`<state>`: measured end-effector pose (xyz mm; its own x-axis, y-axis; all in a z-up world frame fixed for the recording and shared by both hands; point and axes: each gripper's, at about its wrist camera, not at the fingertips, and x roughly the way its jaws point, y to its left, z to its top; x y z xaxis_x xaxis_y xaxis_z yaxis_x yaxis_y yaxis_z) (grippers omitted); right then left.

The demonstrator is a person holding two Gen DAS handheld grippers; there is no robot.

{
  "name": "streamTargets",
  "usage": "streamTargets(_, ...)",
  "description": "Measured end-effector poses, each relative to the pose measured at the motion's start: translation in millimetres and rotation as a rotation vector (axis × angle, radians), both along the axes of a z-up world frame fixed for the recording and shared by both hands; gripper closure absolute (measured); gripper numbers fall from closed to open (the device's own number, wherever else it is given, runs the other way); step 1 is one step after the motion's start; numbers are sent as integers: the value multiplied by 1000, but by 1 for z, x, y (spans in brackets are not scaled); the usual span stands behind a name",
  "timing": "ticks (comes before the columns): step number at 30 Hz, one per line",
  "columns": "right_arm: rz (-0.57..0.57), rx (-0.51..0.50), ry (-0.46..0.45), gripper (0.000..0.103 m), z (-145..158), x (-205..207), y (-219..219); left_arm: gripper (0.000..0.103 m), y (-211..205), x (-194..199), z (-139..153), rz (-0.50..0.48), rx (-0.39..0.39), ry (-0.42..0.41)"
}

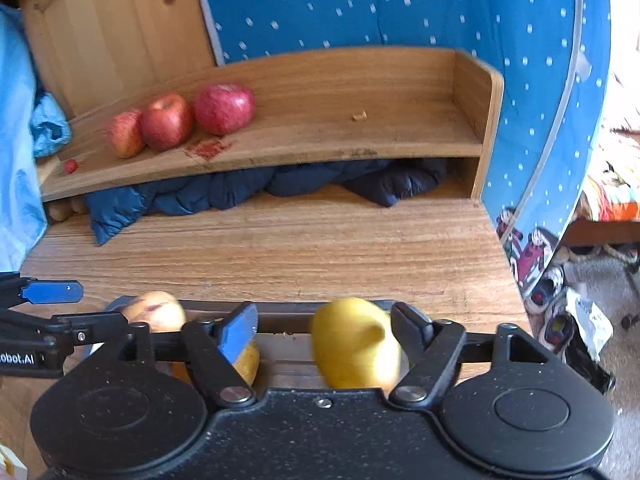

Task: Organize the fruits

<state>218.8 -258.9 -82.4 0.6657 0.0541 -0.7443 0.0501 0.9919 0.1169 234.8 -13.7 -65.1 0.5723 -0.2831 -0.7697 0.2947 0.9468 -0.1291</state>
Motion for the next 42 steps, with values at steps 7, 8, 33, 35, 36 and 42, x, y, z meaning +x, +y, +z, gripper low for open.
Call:
streamTargets(7, 52, -10, -79, 10, 19, -32, -2, 1, 5, -39, 14, 169, -12, -30)
streamTargets(8, 59, -8, -85, 9, 21, -37, -4, 1, 5, -46, 16, 192, -18, -35)
streamTargets(33, 114, -27, -235, 1, 55, -179, 0, 1, 11, -198, 30, 396, -52, -95)
streamTargets(35, 106, -31, -230, 1, 54, -188, 5, 1, 15, -202, 30, 383, -52, -95)
streamTargets(36, 100, -34, -230, 1, 54, -192, 7, 1, 17, -204, 28, 375, -49, -94)
streamTargets(42, 32, -40, -208, 1, 51, -219, 26, 1, 26, -219, 25, 312, -34, -91)
